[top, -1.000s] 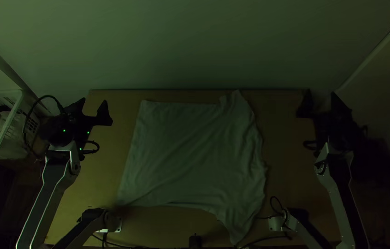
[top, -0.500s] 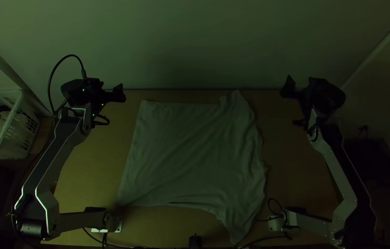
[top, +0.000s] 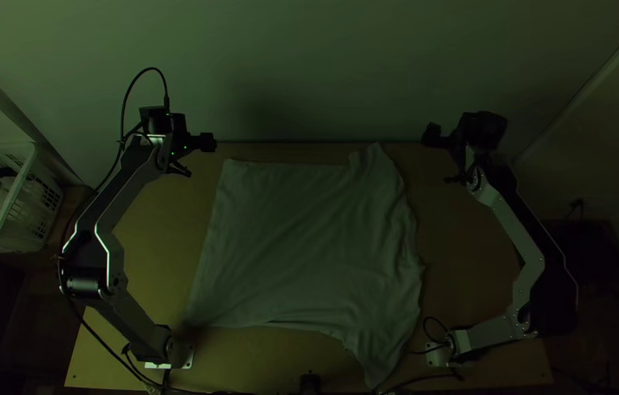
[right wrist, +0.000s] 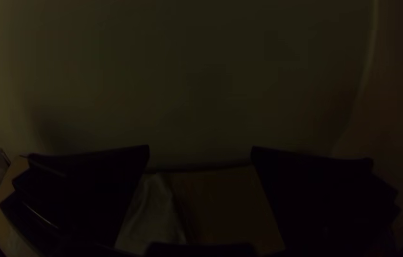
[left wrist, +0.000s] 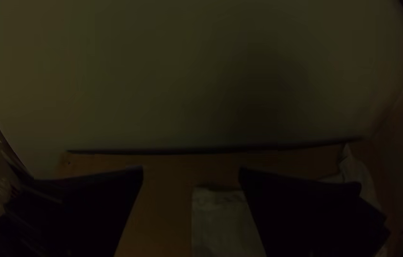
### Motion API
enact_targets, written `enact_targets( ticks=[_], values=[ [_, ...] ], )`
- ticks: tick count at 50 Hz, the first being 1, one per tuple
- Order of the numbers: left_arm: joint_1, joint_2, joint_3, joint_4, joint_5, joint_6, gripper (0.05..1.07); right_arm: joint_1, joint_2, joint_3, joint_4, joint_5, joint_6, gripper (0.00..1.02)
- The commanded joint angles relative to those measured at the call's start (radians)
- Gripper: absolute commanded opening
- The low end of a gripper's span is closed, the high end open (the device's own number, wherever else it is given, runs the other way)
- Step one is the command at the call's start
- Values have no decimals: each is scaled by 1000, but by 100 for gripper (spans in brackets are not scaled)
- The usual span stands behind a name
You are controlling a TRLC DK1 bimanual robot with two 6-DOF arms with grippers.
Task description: Fold the t-shirt
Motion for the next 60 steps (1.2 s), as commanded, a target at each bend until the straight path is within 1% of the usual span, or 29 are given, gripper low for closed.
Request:
enact_targets(
  ticks=[1, 4, 9, 14, 20, 24, 33, 36, 44, 48, 55, 57, 60],
  values=[
    [0, 94, 133, -72, 9, -29, 102, 21, 59, 49, -28, 7, 34, 98],
    [3, 145, 194, -126, 9, -33, 102, 27, 84, 60, -32, 7, 38, 98],
    [6, 206, 262, -178, 9, -33, 102, 39, 120, 84, -61, 5, 64, 98],
    [1, 247, 294, -212, 10, -29, 102, 50, 160, 130, -149, 4, 77, 98],
    [1, 290, 300, -229, 53, -33, 102, 53, 203, 166, -210, -1, 83, 98],
    [1, 318, 300, -238, 59, -34, 101, 55, 217, 173, -221, -10, 84, 98],
    [-7, 392, 337, -264, 58, -14, 101, 53, 225, 172, -227, -22, 110, 98],
    [-7, 418, 358, -262, 58, -13, 95, 55, 223, 172, -227, -26, 110, 98],
    [-7, 465, 392, -262, 58, -3, 95, 55, 208, 166, -227, -26, 110, 98],
    [-8, 484, 404, -267, 58, 12, 90, 55, 205, 162, -227, -24, 109, 98],
    [-8, 516, 421, -278, 58, 21, 90, 52, 206, 159, -227, -24, 115, 98],
    [-8, 519, 421, -287, 58, 26, 90, 50, 208, 153, -227, -24, 124, 98],
    [-10, 525, 421, -289, 58, 29, 90, 45, 217, 147, -230, -24, 163, 97]
  ],
)
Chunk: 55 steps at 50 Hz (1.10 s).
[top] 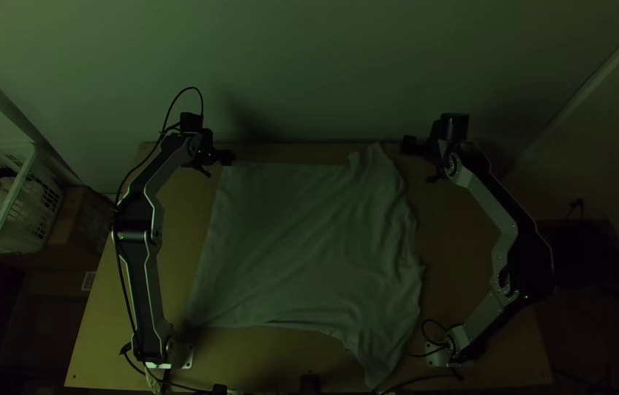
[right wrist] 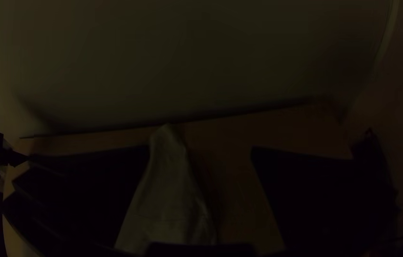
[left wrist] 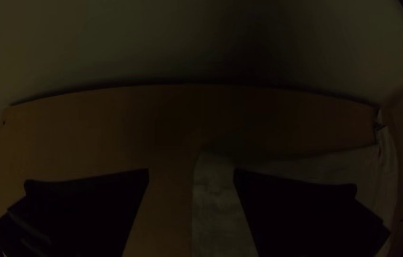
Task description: Fold the t-shirt
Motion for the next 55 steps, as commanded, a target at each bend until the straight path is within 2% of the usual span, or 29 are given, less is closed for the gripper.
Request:
enact_targets(
  ticks=[1, 6, 17, 18, 19, 20, 24, 32, 40, 55],
  values=[
    [-9, 33, 25, -25, 12, 21, 90, -4, 12, -6, -9, -4, 70, 97],
    [-13, 44, 26, -37, 14, 30, 90, -6, 21, -15, -18, -4, 98, 97],
    [-24, 62, 29, -33, 17, 41, 89, 0, 62, -12, -75, -4, 98, 92],
    [-26, 66, 29, -28, 17, 41, 86, 2, 65, -15, -77, -4, 98, 91],
    [-27, 66, 29, -25, 17, 46, 78, 2, 70, -17, -77, -4, 98, 90],
    [-30, 67, 31, -20, 18, 55, 65, 2, 73, -17, -78, -4, 98, 90],
    [-35, 78, 45, 13, 18, 60, 7, 2, 96, -15, -83, -4, 98, 84],
    [-30, 82, 71, 13, 20, 18, 7, 3, 142, 14, -133, -4, 98, 71],
    [-26, 76, 83, 12, 20, 3, 7, 12, 179, 58, -215, -6, 99, 71],
    [-16, 59, 83, -8, 20, 6, 7, 29, 248, 115, -224, -13, 99, 71]
  ],
)
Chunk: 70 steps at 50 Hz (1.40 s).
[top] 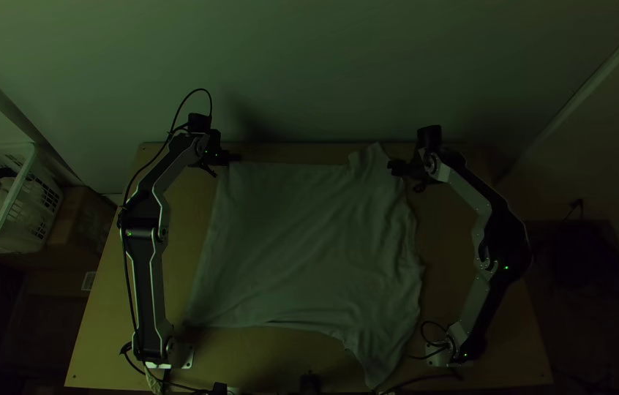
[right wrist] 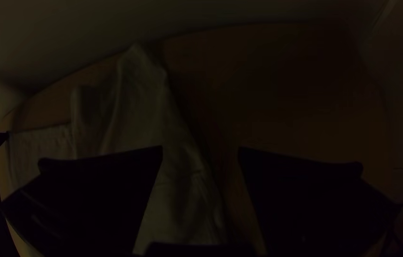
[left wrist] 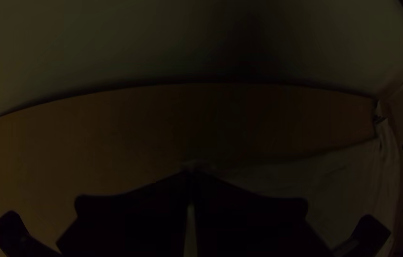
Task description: Fold the t-shirt
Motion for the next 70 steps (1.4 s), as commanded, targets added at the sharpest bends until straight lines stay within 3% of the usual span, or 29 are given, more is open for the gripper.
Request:
enact_targets(
  ticks=[1, 8, 15, 22, 24, 28, 29, 70],
  values=[
    [8, 0, 24, -16, 4, -14, 7, 12, 50, 48, -7, -6, 19, 71],
    [11, -5, 24, -18, 4, -14, 7, 20, 100, 99, -26, -6, 26, 71],
    [11, -14, 24, -24, 4, -15, 7, 21, 132, 126, -27, -6, 31, 57],
    [11, -19, 24, -25, 4, -17, 7, 23, 155, 140, -35, -8, 31, 54],
    [11, -20, 24, -25, 4, -17, 7, 23, 160, 143, -38, -8, 31, 46],
    [11, -25, 24, -28, 4, -20, 7, 24, 159, 143, -38, -8, 19, 5],
    [11, -27, 24, -28, 4, -20, 7, 24, 160, 143, -38, -8, 19, 2],
    [53, -140, -29, -54, 21, -50, 7, -37, -1, 57, -82, -6, 16, 2]
  ],
)
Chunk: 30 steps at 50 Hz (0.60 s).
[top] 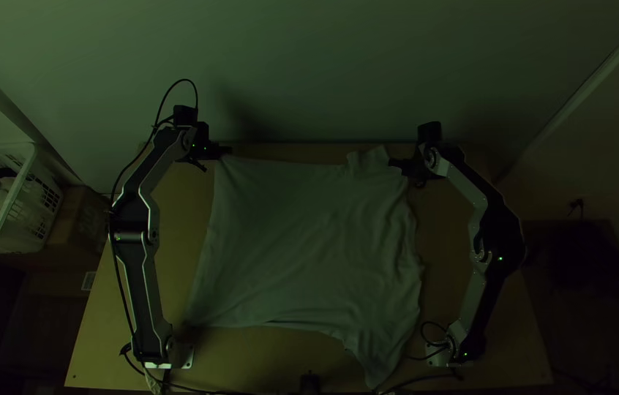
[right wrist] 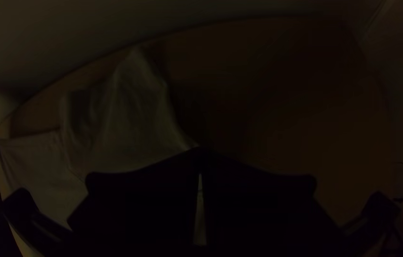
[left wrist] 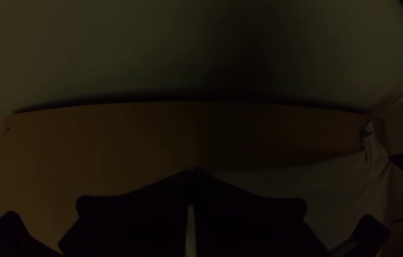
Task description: Fold the t-shirt
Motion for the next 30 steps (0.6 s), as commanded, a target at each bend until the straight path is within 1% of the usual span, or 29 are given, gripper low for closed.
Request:
enact_targets(
  ticks=[1, 15, 30],
  values=[
    [8, -64, -28, -2, 0, -25, 7, -15, -72, -41, -9, 0, 7, 2],
    [14, -116, -80, -2, 6, -30, 7, -13, -151, -75, -31, 1, 1, 2],
    [27, -216, -227, 21, 29, -25, 7, -4, -215, -153, -37, 1, -16, 2]
  ],
)
